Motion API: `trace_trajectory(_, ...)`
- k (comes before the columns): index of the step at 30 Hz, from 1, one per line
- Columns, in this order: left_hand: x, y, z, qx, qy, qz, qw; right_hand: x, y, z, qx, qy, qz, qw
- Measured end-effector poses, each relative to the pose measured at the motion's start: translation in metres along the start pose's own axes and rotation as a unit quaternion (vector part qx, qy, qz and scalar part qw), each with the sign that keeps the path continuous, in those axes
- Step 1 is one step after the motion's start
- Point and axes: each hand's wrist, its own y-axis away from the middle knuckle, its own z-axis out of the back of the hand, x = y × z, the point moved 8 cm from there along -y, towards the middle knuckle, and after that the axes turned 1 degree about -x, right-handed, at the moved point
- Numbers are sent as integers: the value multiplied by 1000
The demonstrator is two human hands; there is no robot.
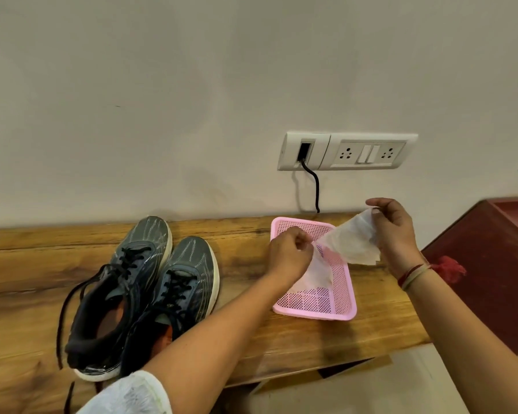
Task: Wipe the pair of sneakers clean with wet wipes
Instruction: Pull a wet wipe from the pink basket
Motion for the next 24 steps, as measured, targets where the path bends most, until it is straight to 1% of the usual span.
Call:
trace_trajectory(1,4,4,-7,19,177,91,980,5,7,-9,31,19,22,999)
trace_trajectory(2,5,9,-18,42,318,168,932,9,15,-19,63,34,39,997)
trace_trajectory(3,5,14,-28,63,410,225,882,12,24,-29,97,48,53,993)
trace_trajectory(4,4,17,-35,78,470,263,839,15,32,-39,129,61,66,987)
trace_trajectory(5,4,19,-39,87,509,288,807,16,40,-48,159,75,78,981)
trace_trajectory(6,5,21,-41,90,532,303,786,17,46,-56,184,90,89,975)
trace_trajectory(10,16,26,-42,68,570,324,752,16,57,-70,239,121,102,958)
trace_trajectory(13,19,31,-44,72,595,323,732,19,61,-75,245,134,110,954)
trace_trajectory(15,19,32,-43,74,614,309,722,19,60,-76,234,127,101,958)
trace_trajectory(18,19,35,-40,64,626,280,725,20,56,-71,203,102,80,971)
trace_trajectory(22,23,35,-31,24,605,272,748,21,59,-78,223,64,44,972)
trace_trajectory(24,22,34,-27,26,598,273,753,19,60,-79,215,69,42,973)
